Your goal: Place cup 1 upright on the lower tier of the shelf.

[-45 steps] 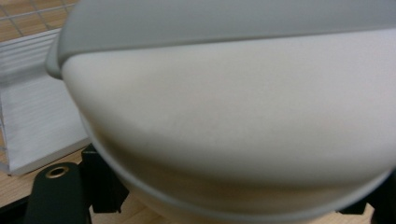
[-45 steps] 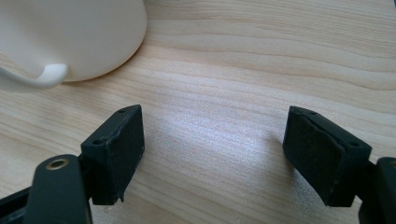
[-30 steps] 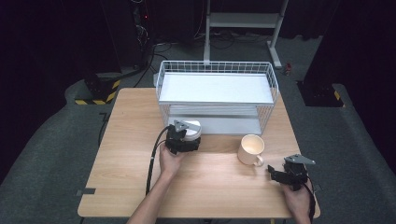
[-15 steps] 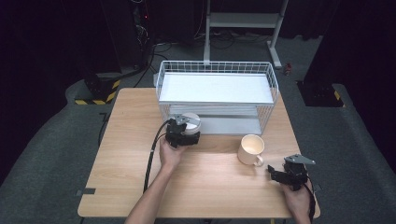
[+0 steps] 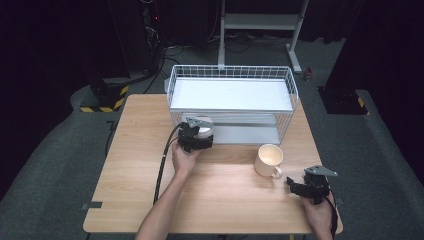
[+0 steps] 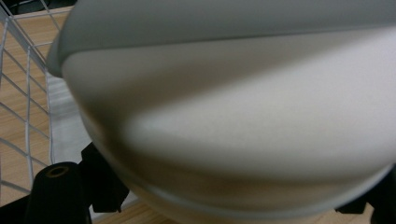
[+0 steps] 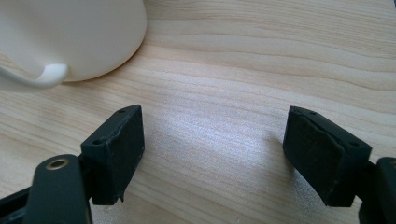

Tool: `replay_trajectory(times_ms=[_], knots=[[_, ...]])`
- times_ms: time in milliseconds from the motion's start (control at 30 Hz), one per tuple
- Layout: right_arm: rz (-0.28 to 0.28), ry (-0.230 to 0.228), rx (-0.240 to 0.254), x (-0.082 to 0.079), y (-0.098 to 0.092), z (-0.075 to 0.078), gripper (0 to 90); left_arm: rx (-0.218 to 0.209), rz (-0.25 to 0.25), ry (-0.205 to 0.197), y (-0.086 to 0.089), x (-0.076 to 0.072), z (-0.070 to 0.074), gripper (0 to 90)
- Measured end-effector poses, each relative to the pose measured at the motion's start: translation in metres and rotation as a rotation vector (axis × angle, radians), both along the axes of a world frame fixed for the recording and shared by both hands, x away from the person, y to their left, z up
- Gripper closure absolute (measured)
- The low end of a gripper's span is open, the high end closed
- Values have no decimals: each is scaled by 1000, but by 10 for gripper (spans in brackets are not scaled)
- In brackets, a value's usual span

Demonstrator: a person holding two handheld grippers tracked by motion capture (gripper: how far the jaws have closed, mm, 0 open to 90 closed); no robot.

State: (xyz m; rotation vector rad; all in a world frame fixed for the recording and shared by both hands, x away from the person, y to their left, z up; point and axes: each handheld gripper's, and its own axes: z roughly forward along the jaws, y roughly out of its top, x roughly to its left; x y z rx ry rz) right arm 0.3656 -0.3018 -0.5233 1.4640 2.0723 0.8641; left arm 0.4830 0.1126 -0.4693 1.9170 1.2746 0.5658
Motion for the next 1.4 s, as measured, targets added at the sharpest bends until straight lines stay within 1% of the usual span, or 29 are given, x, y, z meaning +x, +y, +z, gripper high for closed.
replay_trajectory(times_ms=[100, 133, 167, 200, 233, 267, 333, 467, 500, 567, 667, 767, 833, 900, 967, 1000, 1033, 1133, 1167, 1200, 1267, 1400], knots=[[0, 0, 0, 0, 0, 0, 209, 9, 8, -6, 0, 3, 0, 193], [0, 0, 0, 0, 0, 0, 209, -9, 9, 2, -1, 4, -1, 193], [0, 0, 0, 0, 0, 0, 208, 6, 7, -3, 0, 5, -1, 193], [0, 0, 0, 0, 0, 0, 209, -13, 12, 3, -1, 6, -1, 193], [0, 0, 0, 0, 0, 0, 209, 3, 9, 2, 0, 7, -1, 193], [0, 0, 0, 0, 0, 0, 209, 5, 13, 1, 0, 7, -2, 193], [0, 0, 0, 0, 0, 0, 209, -4, 17, 8, 0, 8, -3, 193], [0, 0, 0, 0, 0, 0, 209, -5, 16, 5, 0, 9, -3, 193], [0, 0, 0, 0, 0, 0, 209, 23, 20, -6, 0, 10, -3, 193], [0, 0, 0, 0, 0, 0, 209, 4, 20, -4, 0, 11, -4, 193], [0, 0, 0, 0, 0, 0, 209, 5, 22, -9, 0, 13, -4, 193], [0, 0, 0, 0, 0, 0, 209, 17, 20, -16, 0, 13, -5, 193], [0, 0, 0, 0, 0, 0, 209, 5, 24, -16, -1, 13, -5, 193], [0, 0, 0, 0, 0, 0, 209, 7, 24, -21, -1, 14, -6, 192], [0, 0, 0, 0, 0, 0, 209, -9, 32, -21, -1, 14, -7, 192], [0, 0, 0, 0, 0, 0, 209, -10, 34, -23, -1, 15, -7, 192], [0, 0, 0, 0, 0, 0, 209, 6, 33, -30, 0, 15, -7, 192], [0, 0, 0, 0, 0, 0, 209, 8, 35, -33, 1, 16, -7, 192], [0, 0, 0, 0, 0, 0, 209, -4, 37, -32, 1, 16, -8, 192], [0, 0, 0, 0, 0, 0, 209, 5, 41, -34, 1, 17, -8, 192], [0, 0, 0, 0, 0, 0, 209, 1, 46, -41, 0, 17, -9, 192], [0, 0, 0, 0, 0, 0, 209, 15, 39, -45, 0, 17, -9, 191]])
